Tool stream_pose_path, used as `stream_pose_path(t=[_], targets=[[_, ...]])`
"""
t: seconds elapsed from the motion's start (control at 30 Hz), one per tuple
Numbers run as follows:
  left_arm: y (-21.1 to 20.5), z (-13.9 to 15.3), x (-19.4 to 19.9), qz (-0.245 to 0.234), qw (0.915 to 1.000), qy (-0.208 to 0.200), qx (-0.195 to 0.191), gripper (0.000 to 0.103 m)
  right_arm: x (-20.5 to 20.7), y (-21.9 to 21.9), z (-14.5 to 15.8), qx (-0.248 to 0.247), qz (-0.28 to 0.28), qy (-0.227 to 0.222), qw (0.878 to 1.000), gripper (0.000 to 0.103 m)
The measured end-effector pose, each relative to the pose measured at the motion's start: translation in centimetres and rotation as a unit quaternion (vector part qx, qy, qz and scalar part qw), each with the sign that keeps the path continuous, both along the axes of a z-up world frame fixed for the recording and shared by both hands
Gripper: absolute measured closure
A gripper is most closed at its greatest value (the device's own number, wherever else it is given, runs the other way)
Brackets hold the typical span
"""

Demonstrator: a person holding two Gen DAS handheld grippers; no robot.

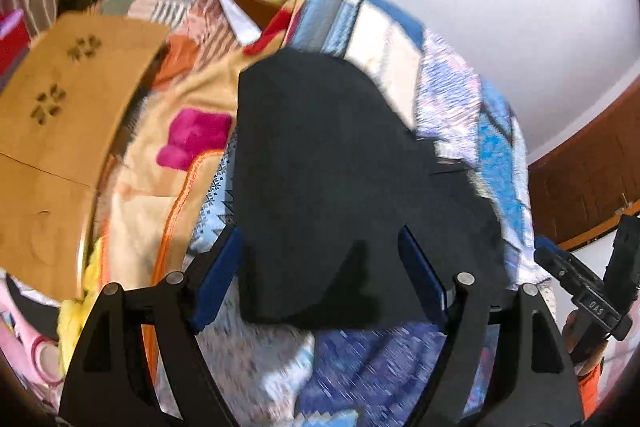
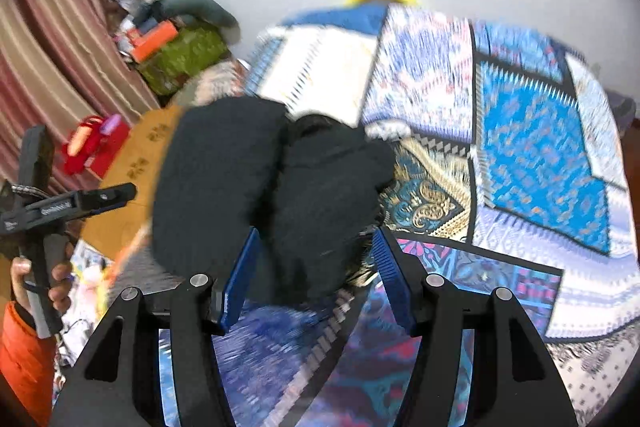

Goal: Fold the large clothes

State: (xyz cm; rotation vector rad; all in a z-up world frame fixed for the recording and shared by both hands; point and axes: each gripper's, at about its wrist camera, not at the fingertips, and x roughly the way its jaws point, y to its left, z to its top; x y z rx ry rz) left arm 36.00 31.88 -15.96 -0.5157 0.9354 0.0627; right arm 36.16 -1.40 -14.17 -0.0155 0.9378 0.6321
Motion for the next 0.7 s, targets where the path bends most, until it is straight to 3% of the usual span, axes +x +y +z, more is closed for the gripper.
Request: stream_pose_path(t=[0.13,0.27,0.4,0.5,0.7], targets=[[-2.5,5.9,-4.1,-0.012,0.9984,-0.054,0.015,0.024,-4.3,-1.2,6.3,0.043,0.008,-0.054,0.998,0.047],[-6.0,12.9,-9.1,-0.022,0.9893,-0.128,0.067,0.024,-9.1,-1.8,12.2,0.094,0.021,-0.11,0.989,0.047],[-10.0,18.7,-15.9,-0.03,0.9677,-0.214,0.131,0.024,-15.4,-3.3,17.3,0.129,0.019,-0.188,0.973,0.047],[-12.7,21.4,-20.8,-0.028,0.9485,-0.268,0.167,0.024,-19.5,-3.5,19.1,0.135,0.022,-0.239,0.961,0.047],[-17.2,23.3,-29.6,0.011,0.9108,-0.352,0.215,0.024,-27.1,-4.4,20.6,0.137,0.029,-0.316,0.938,0.047]])
